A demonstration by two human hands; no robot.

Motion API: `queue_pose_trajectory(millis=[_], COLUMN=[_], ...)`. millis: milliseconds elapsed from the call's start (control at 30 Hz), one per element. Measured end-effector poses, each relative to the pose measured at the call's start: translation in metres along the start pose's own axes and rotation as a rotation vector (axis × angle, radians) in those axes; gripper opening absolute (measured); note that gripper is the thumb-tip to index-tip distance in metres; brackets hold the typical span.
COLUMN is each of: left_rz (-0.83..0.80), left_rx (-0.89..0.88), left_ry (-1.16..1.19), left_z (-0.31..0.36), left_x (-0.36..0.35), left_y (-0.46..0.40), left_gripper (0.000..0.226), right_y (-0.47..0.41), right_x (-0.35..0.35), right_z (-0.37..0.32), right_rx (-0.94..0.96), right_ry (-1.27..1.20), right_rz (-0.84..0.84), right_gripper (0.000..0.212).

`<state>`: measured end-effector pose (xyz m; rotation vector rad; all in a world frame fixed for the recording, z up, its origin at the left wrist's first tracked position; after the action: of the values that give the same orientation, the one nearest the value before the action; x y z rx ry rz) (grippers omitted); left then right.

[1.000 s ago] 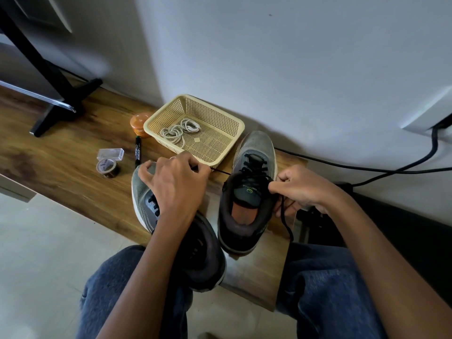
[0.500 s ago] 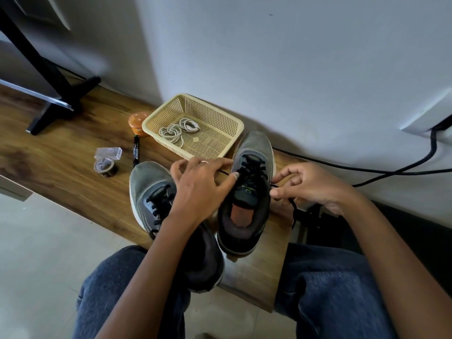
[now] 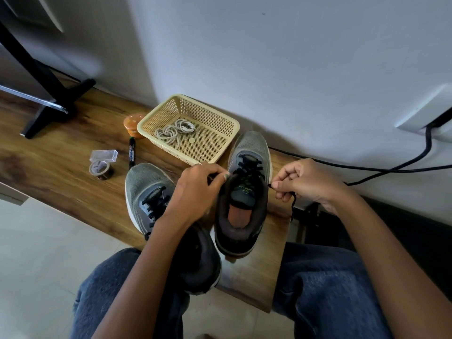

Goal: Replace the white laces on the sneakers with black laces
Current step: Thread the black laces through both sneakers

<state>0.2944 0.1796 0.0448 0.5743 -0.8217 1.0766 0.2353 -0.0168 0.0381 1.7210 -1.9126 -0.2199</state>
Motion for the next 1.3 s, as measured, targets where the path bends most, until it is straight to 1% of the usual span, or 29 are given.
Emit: queue_pose_trajectory(millis=[67, 133, 267, 500, 667, 700, 767, 800, 933, 1000, 1067, 1200, 1300], left_rz=[-0.014, -0.013, -0.009, -0.010, -0.018, -0.045, -0.113, -0.132, -0.076, -0.054, -0.045, -0.042, -0.042], left_rx=[0.005, 0.009, 0.010, 0.034, 0.004, 0.002, -0.001, -0.013, -0.033, -0.029, -0.030, -0.071, -0.081], left_ry=[-0.002, -0.024, -0.034, -0.029, 0.012, 0.038, 0.059, 0.040, -0.048, -0.050, -0.077, -0.144, -0.156], left_z=[-0.003, -0.005, -0.008, -0.011, -0.001, 0.001, 0.006, 0.009, 0.014, 0.013, 0.014, 0.020, 0.020], left_x=[0.002, 0.002, 0.001, 0.001, -0.002, -0.005, -0.011, -0.013, -0.015, -0.016, -0.017, -0.018, -0.017], left_y=[-0.001, -0.002, -0.002, -0.002, 0.002, 0.003, 0.007, 0.009, 0.014, 0.015, 0.016, 0.016, 0.014], left_gripper=[0.012, 0.015, 0.013, 0.011, 0.008, 0.013, 0.031, 0.036, 0.037, 0.037, 0.037, 0.034, 0.033], right_y=[0.000, 0.001, 0.002, 0.001, -0.001, -0.002, -0.003, -0.003, -0.001, -0.002, -0.002, -0.001, -0.001], right_x=[0.000, 0.001, 0.003, 0.007, 0.005, 0.006, 0.007, 0.005, -0.010, -0.012, -0.012, -0.012, -0.015], right_z=[0.001, 0.002, 0.001, 0.004, 0.000, 0.000, -0.001, -0.003, -0.012, -0.015, -0.016, -0.020, -0.022], right_rx=[-0.011, -0.033, -0.087, -0.123, 0.013, 0.029, 0.051, 0.067, 0.121, 0.128, 0.141, 0.185, 0.212], right_ry=[0.013, 0.042, 0.083, 0.097, 0.099, 0.103, 0.162, 0.190, 0.227, 0.194, 0.168, 0.268, 0.316], right_rz=[-0.004, 0.009, 0.021, 0.016, 0.048, 0.063, 0.081, 0.073, -0.010, -0.010, 0.004, 0.035, 0.021], right_gripper=[0.007, 0.007, 0.011, 0.015, 0.011, 0.010, 0.017, 0.022, 0.034, 0.032, 0.025, 0.020, 0.018])
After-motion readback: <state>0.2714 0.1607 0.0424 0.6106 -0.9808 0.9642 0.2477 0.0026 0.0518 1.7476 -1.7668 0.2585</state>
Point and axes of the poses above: each hand's wrist, its own y-axis away from the middle knuckle, its own x-axis out of the back of the hand, z = x × y, the point moved 8 cm from there along -y, towards the middle knuckle, and after that the axes turned 11 degrees about -y, right-handed, at the moved point
